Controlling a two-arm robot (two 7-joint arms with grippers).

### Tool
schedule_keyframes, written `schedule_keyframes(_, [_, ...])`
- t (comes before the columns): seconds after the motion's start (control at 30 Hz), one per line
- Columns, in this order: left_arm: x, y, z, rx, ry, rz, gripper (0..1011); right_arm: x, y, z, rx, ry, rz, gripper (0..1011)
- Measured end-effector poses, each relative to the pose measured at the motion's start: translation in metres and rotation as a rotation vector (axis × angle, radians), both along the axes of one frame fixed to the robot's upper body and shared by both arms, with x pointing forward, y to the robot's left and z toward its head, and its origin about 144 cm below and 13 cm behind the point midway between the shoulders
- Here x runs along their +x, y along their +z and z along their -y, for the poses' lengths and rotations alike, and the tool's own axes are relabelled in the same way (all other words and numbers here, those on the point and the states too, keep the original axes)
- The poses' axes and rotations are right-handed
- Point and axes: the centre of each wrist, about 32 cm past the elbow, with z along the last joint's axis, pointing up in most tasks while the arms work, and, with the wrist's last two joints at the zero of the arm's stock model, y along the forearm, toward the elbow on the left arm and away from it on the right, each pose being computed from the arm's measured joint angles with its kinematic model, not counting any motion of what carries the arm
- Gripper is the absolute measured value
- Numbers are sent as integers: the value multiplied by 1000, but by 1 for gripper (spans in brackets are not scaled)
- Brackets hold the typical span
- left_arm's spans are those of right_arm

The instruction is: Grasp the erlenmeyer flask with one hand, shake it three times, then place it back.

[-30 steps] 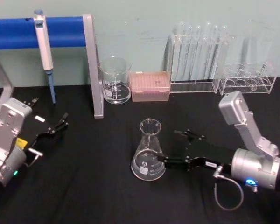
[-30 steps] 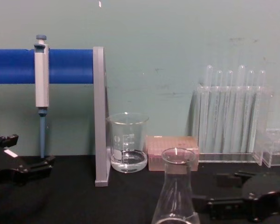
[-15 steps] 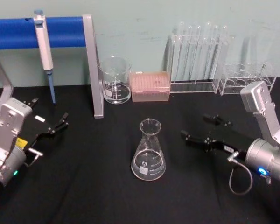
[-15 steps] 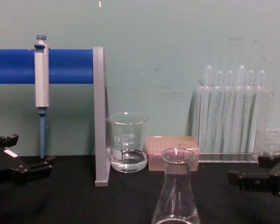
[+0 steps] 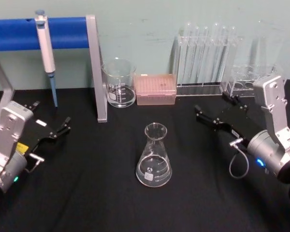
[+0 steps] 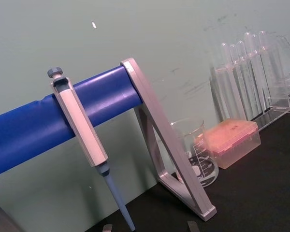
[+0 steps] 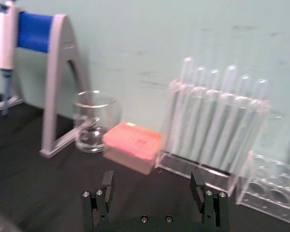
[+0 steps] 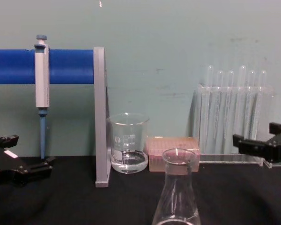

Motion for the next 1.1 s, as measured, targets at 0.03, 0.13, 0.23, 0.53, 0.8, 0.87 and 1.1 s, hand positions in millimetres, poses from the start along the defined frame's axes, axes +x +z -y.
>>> schedule_keyframes(0.03, [0, 0, 0, 0, 0, 0, 1001, 1, -2, -1, 4, -24, 14, 1003])
schedule_keyframes(0.13, [0, 0, 0, 0, 0, 0, 1001, 3, -6, -3, 8, -61, 27, 1003])
schedule_keyframes(0.23, [0, 0, 0, 0, 0, 0, 1001, 6, -13, -3, 13, -122, 29, 1003])
schedule_keyframes(0.53, [0, 0, 0, 0, 0, 0, 1001, 9, -31, -5, 13, -213, -2, 1002])
schedule_keyframes(0.8, [0, 0, 0, 0, 0, 0, 1001, 8, -40, -4, 6, -229, -36, 1003])
schedule_keyframes(0.87, [0, 0, 0, 0, 0, 0, 1001, 8, -42, -4, 5, -230, -44, 1003])
schedule_keyframes(1.1, [0, 0, 0, 0, 0, 0, 1001, 7, -43, -4, 5, -228, -61, 1003])
